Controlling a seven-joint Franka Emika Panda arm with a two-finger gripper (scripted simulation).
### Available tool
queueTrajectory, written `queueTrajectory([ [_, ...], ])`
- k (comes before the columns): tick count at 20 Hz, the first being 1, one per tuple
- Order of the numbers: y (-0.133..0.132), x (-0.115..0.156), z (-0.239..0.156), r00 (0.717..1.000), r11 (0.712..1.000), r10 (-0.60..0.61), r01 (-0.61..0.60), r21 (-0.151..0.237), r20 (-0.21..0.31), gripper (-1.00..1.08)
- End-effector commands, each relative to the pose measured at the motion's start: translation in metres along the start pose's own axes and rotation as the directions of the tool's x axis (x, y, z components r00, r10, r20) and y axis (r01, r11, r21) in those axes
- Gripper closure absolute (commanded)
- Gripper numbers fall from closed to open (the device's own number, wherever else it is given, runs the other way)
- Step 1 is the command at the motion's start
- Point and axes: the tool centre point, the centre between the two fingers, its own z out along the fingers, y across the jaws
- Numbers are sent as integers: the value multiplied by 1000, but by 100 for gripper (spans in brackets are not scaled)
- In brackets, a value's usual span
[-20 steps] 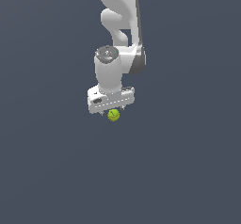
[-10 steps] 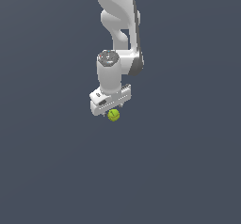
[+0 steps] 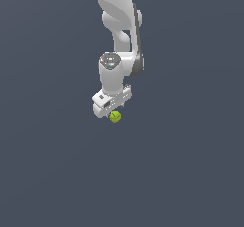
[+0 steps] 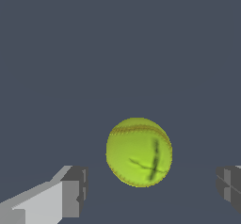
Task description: Pick up the object and move it to a goal position.
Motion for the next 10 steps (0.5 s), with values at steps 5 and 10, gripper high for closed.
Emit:
queueTrajectory([
  [5,-1,-1,2,1000,1000,-21,21,0,0,-92],
  [10,-2,-2,10,1000,1000,-22,22,0,0,-92],
])
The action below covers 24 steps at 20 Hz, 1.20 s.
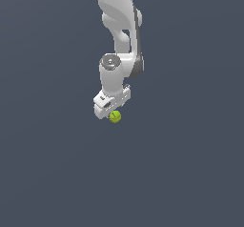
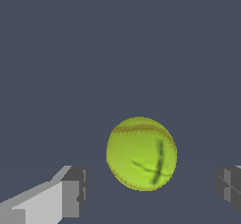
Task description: Pick up the object and move it to a goal position.
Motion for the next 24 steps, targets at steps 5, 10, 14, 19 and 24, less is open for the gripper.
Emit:
queueTrajectory([
  [5,-1,-1,27,1000,1000,-3,3,1,0,-92],
  [10,-1,-1,43,1000,1000,-4,4,1,0,-92],
  [14,-1,-1,46,1000,1000,-5,5,1,1,108],
  [19,-1,-1,46,1000,1000,-5,5,1,1,108],
  [24,0,-1,45,1000,1000,-3,3,-1,0,108],
])
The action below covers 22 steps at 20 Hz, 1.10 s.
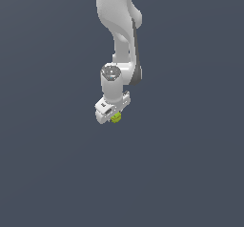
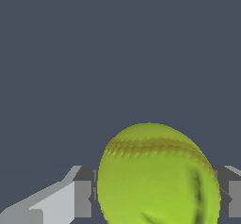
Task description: Pick up the object and move it to a goal position.
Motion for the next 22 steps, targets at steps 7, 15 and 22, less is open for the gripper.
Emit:
queueTrajectory([
  [7,-2,0,-12,1000,1000,0,0,0,0,108],
  [15,-9,1,-57,1000,1000,-1,1,0,1,108],
  [22,-19,2,-124,1000,1000,-1,1,0,1,108],
])
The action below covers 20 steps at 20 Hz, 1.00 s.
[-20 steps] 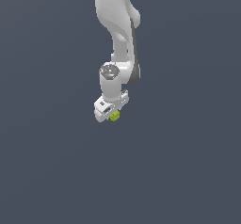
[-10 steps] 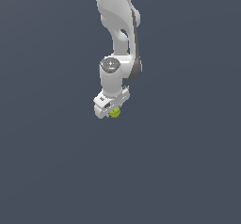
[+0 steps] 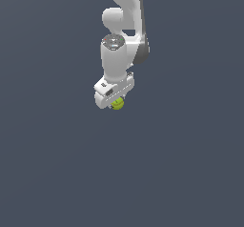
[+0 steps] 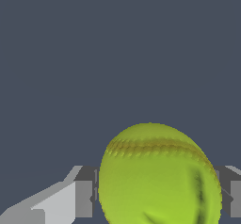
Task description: Pick up the object and move it to a goal position.
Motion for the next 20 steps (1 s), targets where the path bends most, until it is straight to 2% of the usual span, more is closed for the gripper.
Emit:
queueTrajectory([
  [1,-4,1,-28,1000,1000,-1,1,-1,-1,108],
  [11,-17,4,-128,1000,1000,-1,1,0,-2,108],
  [20,-22,7,-180,1000,1000,-1,1,0,-2,108],
])
